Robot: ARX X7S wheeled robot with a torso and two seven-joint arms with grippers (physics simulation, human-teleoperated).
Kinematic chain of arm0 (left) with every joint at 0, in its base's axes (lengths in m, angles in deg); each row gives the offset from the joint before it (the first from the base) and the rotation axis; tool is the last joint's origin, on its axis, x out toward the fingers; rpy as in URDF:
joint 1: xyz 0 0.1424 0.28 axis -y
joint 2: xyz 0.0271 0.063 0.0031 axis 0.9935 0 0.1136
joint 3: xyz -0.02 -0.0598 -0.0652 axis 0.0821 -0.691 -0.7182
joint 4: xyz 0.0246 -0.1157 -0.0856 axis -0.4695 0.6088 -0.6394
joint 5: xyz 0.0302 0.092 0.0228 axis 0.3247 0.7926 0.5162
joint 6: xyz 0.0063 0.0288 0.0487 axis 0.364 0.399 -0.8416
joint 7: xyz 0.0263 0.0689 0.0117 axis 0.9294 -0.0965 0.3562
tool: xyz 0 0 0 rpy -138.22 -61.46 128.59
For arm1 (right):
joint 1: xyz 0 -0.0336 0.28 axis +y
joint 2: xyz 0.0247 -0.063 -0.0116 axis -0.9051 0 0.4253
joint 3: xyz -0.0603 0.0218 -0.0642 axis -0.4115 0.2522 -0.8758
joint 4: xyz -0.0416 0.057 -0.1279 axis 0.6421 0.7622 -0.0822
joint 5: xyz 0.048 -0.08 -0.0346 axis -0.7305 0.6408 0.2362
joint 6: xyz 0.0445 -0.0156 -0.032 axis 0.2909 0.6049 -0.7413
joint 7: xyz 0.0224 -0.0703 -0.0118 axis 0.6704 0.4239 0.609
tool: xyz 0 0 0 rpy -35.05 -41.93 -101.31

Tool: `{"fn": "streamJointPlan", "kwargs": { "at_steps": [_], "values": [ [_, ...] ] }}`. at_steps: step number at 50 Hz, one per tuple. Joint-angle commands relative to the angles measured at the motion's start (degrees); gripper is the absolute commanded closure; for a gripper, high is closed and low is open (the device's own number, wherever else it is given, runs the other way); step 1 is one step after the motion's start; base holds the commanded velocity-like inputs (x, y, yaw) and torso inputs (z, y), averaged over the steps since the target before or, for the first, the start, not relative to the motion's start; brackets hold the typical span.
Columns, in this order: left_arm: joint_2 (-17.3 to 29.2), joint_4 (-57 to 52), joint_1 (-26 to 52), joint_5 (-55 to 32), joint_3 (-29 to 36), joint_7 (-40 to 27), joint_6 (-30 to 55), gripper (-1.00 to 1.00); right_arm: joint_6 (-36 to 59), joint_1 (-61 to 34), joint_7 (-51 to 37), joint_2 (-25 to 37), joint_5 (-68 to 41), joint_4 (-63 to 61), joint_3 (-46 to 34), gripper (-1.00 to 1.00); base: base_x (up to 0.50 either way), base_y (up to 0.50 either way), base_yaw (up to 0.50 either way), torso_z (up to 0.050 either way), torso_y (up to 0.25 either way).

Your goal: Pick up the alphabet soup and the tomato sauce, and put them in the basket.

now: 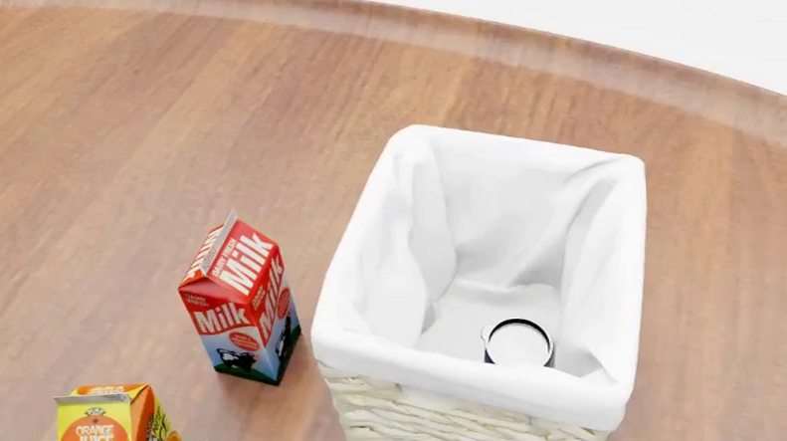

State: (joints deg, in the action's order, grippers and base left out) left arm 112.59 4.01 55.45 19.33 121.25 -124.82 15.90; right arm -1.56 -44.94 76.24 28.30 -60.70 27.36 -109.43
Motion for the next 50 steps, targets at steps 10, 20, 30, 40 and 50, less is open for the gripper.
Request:
{"fn": "streamJointPlan", "kwargs": {
  "at_steps": [10,20,30,40,50],
  "values": [
    [0.27,-0.26,0.96,0.0,0.86,-0.19,-0.21,-1.0,-2.17,0.37,1.14,-3.22,-0.02,6.01,-0.62,-1.0,0.0,0.0,0.0,0.0,0.0],
    [0.12,-0.29,1.77,0.07,1.8,-0.48,-0.27,-1.0,-2.01,0.65,0.88,-3.84,-0.35,6.98,-0.58,-1.0,0.0,0.0,0.0,0.0,0.0],
    [-0.19,-0.16,2.24,0.26,2.59,-0.7,-0.26,-1.0,-2.56,0.85,0.57,-4.04,-0.63,7.87,-0.29,-1.0,0.0,0.0,0.0,0.0,0.0],
    [-0.66,0.2,2.51,0.25,3.09,-0.74,-0.26,-1.0,-2.08,0.76,0.19,-3.84,-0.99,7.51,-0.04,-1.0,0.0,0.0,0.0,0.0,0.0],
    [-0.71,0.48,2.44,0.49,3.4,-0.69,-0.54,-1.0,-2.33,0.91,-0.25,-3.98,-1.05,8.12,0.1,1.0,0.0,0.0,0.0,0.0,0.0]
  ]
}}
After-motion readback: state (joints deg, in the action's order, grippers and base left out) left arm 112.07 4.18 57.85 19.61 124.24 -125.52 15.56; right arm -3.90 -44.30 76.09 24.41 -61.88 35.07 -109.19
